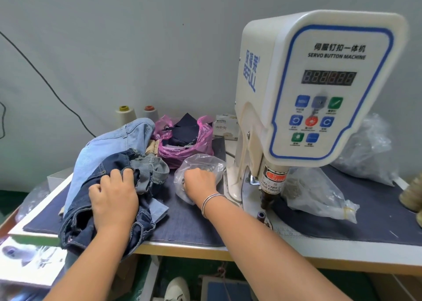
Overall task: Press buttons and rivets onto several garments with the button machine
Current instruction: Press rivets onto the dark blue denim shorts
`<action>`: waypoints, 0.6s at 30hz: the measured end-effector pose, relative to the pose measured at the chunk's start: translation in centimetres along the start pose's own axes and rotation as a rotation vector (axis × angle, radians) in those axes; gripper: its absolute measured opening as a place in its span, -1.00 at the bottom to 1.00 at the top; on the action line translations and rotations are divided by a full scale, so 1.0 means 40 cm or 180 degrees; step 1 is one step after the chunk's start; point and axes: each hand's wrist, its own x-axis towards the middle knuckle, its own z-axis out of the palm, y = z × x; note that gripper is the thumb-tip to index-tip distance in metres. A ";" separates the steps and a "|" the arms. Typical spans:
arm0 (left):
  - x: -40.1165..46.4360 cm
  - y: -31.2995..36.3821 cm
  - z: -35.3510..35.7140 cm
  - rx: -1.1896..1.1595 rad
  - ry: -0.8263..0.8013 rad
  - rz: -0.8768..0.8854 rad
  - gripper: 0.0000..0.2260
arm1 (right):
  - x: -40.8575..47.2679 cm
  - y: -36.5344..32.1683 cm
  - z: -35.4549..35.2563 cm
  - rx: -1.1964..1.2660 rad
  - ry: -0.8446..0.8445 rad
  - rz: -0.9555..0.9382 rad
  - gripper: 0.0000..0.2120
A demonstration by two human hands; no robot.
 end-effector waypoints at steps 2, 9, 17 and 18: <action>0.000 0.000 -0.002 -0.0008 0.0004 0.0021 -0.77 | 0.001 0.001 0.008 0.0182 0.0009 0.0075 -0.80; -0.002 0.003 -0.005 0.0050 -0.0051 0.0023 -0.79 | -0.005 0.021 0.013 0.0399 -0.0086 0.0192 -0.76; 0.001 -0.004 0.003 -0.0010 -0.0059 0.0004 -0.79 | -0.019 0.035 0.016 0.0527 0.0091 0.0177 -0.77; 0.000 -0.003 0.000 -0.0025 -0.0028 0.0011 -0.80 | -0.021 0.037 0.016 0.0583 0.0118 0.0186 -0.77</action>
